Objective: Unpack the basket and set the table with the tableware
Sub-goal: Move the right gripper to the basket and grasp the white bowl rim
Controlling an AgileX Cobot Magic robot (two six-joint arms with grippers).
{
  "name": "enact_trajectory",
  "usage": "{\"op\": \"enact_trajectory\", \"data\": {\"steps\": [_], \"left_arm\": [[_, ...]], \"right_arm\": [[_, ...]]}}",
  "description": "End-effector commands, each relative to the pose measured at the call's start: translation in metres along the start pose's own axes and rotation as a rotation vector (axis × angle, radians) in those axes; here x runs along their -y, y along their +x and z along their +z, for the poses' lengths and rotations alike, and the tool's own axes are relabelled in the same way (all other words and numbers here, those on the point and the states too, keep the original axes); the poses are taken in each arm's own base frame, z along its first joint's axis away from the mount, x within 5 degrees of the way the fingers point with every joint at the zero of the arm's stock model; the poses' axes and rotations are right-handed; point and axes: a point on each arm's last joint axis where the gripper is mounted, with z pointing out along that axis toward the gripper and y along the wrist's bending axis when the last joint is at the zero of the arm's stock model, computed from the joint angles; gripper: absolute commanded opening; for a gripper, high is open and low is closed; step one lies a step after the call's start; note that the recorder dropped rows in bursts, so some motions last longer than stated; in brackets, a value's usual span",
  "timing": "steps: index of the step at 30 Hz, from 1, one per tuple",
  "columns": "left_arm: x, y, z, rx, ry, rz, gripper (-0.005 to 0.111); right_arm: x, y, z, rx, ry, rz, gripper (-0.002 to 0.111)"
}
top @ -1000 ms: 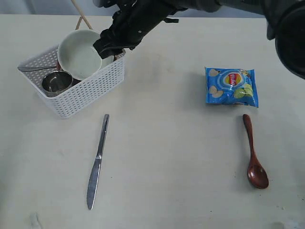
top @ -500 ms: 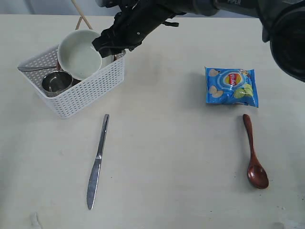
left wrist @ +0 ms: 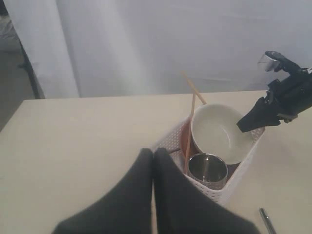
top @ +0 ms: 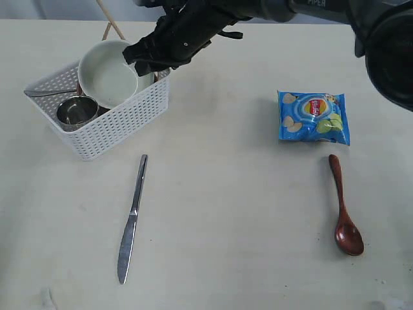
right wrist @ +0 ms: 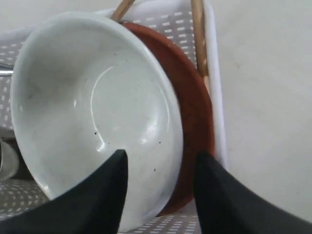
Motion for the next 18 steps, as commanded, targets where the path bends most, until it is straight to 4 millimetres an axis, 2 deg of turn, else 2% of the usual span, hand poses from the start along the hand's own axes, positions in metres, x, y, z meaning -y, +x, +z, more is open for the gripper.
{"op": "enact_trajectory", "data": {"steps": [1,5,13,15,18], "left_arm": [[0.0,0.001,0.0,0.004,-0.002,-0.001,0.0],[0.0,0.001,0.0,0.004,-0.002,-0.001,0.0],[0.0,0.001,0.0,0.004,-0.002,-0.001,0.0],[0.0,0.001,0.0,0.004,-0.002,-0.001,0.0],[0.0,0.001,0.0,0.004,-0.002,-0.001,0.0]], "right_arm": [[0.002,-0.002,0.001,0.01,0.007,0.005,0.036],[0.006,0.007,0.013,-0.031,-0.001,0.034,0.036],[0.007,0.009,0.015,-0.037,-0.001,0.038,0.035],[0.007,0.009,0.015,-0.037,-0.001,0.038,0.031],[0.007,0.009,0.015,-0.037,-0.001,0.038,0.017]]}}
